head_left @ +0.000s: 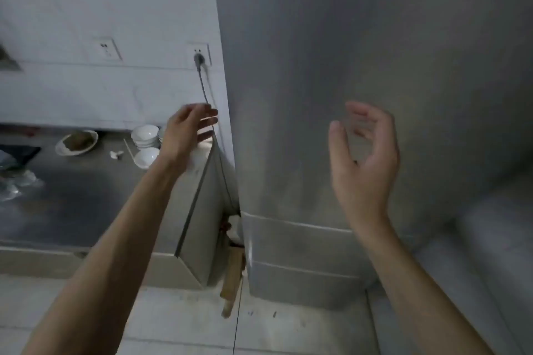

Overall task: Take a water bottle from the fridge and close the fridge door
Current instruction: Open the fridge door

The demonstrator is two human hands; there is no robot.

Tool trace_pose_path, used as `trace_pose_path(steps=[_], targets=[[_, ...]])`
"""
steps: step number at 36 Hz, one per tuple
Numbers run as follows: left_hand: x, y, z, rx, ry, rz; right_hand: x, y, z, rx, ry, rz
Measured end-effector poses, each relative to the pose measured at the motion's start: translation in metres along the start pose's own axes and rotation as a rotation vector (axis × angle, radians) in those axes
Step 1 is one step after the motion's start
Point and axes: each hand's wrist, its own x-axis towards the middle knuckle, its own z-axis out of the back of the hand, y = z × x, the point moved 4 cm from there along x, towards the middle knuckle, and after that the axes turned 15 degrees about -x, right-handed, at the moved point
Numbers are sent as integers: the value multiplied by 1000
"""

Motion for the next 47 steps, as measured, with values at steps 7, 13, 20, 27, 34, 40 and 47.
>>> trace_pose_path(steps=[7, 13, 20, 27, 34, 40, 47], targets=[[53, -49, -62, 136, 269, -36, 48, 101, -85, -264, -269, 216], [55, -37, -70, 268, 413, -94, 66, 118, -174, -748, -218, 161], [52, -31, -74, 248, 369, -119, 70, 111, -194, -879, -326, 123], [28, -47, -79, 152, 322, -113, 67, 126, -186, -888, -261, 87], [-18, -22, -70, 193, 364, -78, 24, 145, -130, -739, -241, 178], [-129, 21, -85, -177, 493, 65, -35, 158, -22, -557, -199, 243], [-244, 6, -121, -389, 667, -145, -79, 150, 124, -428, -140, 252]])
